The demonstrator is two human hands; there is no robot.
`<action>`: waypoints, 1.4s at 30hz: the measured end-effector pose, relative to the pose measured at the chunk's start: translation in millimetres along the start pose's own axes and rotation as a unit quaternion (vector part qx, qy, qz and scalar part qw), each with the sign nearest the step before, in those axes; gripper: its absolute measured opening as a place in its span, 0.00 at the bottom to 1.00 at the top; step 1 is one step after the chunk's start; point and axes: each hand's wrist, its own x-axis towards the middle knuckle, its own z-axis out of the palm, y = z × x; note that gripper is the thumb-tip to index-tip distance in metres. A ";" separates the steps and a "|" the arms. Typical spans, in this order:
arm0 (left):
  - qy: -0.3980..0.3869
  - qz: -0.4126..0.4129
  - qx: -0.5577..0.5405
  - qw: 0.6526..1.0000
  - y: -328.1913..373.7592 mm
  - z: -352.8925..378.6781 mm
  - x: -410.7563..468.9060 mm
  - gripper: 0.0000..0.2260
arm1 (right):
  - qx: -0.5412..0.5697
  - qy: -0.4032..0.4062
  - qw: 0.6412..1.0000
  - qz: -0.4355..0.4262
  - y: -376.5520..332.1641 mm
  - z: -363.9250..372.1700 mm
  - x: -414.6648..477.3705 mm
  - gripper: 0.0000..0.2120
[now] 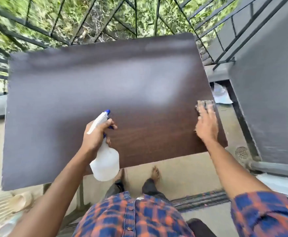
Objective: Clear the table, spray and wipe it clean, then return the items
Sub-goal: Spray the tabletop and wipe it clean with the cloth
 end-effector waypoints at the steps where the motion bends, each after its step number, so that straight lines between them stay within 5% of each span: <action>1: -0.004 0.001 0.001 1.000 0.3 12.2 -1.5 0.05 | 0.013 0.004 1.000 0.019 25.5 -6.5 -4.4 0.28; 8: -0.030 -0.002 0.025 0.999 -4.7 79.8 -12.7 0.04 | 0.019 0.035 0.998 0.041 39.8 28.4 -108.4 0.28; 15: -0.047 -0.008 0.050 0.998 -10.4 114.7 -25.3 0.08 | -0.001 -0.080 0.954 -0.290 -14.5 48.6 -146.9 0.31; 23: -0.038 -0.009 0.042 0.998 -8.9 123.9 -41.4 0.06 | 0.035 0.024 0.999 -0.029 103.7 -1.7 -76.2 0.23; 30: -0.031 -0.004 0.047 0.998 -7.2 103.5 -55.0 0.09 | 0.122 0.118 0.980 0.102 70.5 19.5 -111.9 0.24; 36: -0.005 -0.003 0.050 0.999 -13.8 56.9 -62.5 0.08 | 0.108 0.073 0.987 0.093 6.1 44.6 -163.8 0.27; 42: 0.025 0.004 0.026 0.999 -33.7 -24.6 -73.3 0.08 | 0.077 -0.004 0.994 -0.078 -94.0 78.7 -211.0 0.26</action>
